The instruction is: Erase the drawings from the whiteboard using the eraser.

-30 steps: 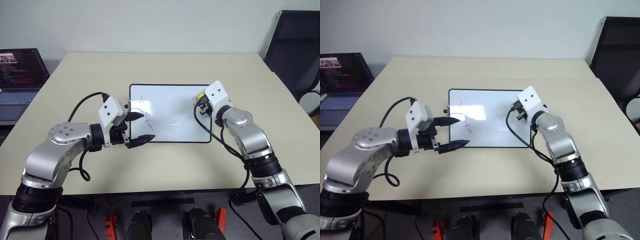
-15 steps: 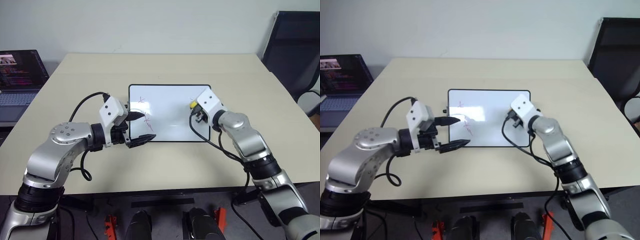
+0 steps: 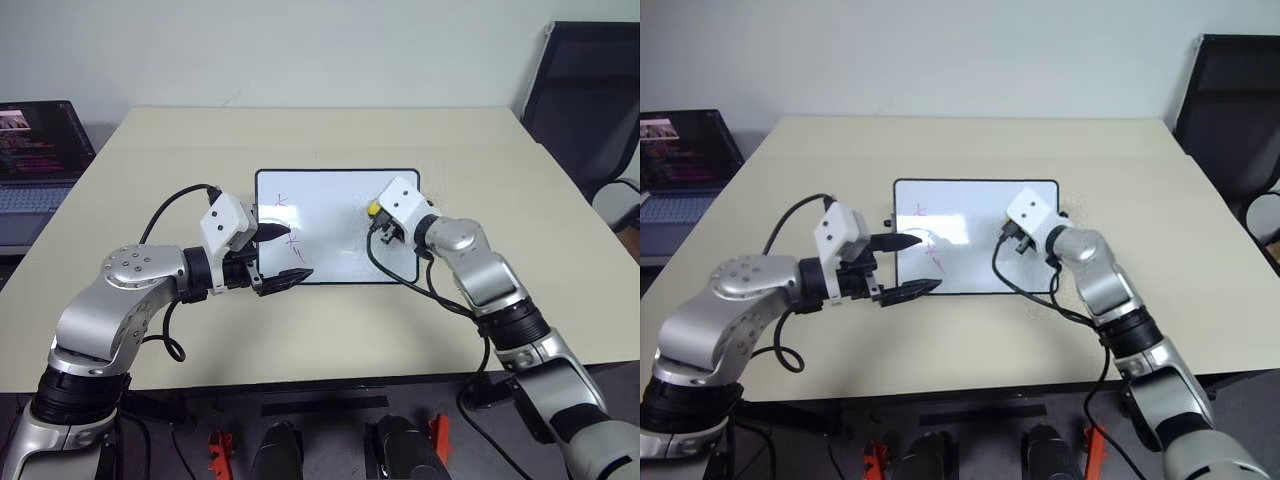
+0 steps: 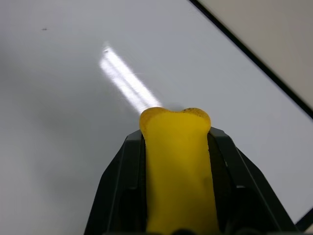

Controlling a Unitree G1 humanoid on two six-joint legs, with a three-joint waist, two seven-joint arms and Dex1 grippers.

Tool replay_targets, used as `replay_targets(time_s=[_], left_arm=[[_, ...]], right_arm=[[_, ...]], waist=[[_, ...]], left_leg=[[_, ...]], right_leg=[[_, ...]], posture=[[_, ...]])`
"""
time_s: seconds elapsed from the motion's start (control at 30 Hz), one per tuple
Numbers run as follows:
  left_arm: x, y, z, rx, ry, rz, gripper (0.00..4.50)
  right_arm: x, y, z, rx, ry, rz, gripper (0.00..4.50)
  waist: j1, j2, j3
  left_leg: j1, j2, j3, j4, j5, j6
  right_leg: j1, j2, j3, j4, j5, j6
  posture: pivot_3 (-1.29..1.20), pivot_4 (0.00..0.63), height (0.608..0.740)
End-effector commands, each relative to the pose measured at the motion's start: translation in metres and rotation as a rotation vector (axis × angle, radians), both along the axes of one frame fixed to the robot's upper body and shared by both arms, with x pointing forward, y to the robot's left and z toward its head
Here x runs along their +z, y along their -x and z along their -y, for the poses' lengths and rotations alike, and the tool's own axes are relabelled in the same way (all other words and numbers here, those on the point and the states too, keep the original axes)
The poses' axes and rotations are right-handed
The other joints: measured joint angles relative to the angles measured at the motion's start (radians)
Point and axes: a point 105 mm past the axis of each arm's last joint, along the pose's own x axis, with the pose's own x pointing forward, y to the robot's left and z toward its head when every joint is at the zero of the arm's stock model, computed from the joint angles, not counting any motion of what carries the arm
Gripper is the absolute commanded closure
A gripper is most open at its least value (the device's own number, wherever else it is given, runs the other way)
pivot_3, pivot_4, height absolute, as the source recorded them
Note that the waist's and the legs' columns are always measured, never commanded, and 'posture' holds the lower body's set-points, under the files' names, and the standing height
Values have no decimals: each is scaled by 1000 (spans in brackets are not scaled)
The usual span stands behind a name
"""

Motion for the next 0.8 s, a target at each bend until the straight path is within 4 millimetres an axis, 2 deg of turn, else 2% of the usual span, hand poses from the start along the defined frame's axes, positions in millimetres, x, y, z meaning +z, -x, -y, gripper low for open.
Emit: replay_targets(time_s=[0.03,0.2,0.3,0.5,0.63,0.8], left_arm=[[9,2,3,-13,-4,52,0],[8,3,2,-10,-6,50,0],[7,3,0,-4,-9,45,0],[6,2,-2,3,-10,42,0],[5,1,-2,3,-11,41,0],[5,1,-10,47,-1,44,0]], right_arm=[[24,-12,13,-85,-22,111,3235],[-6,-8,20,-70,22,-21,3235],[-24,3,24,-40,54,-92,3236],[-41,15,31,-51,45,-156,3236],[-36,14,29,-52,18,-136,3236],[5,16,11,9,-147,-23,3236]], waist=[[-2,0,0],[-3,0,0],[-2,0,0],[-2,-1,-1],[-2,-1,-1],[-4,-1,0]], left_leg=[[0,0,0,0,0,0],[0,0,0,-1,0,1],[0,0,0,-2,0,1],[1,0,0,-1,0,1],[2,0,0,-1,0,1],[2,0,0,-1,1,1]], right_leg=[[0,0,0,0,0,0],[0,0,0,-1,0,0],[0,0,0,-1,-1,0],[1,0,0,-1,0,0],[1,0,0,-1,0,0],[1,0,0,-1,0,0]], posture=[[0,150,740],[0,150,740],[0,150,740],[0,150,740],[0,150,740],[0,150,740]])
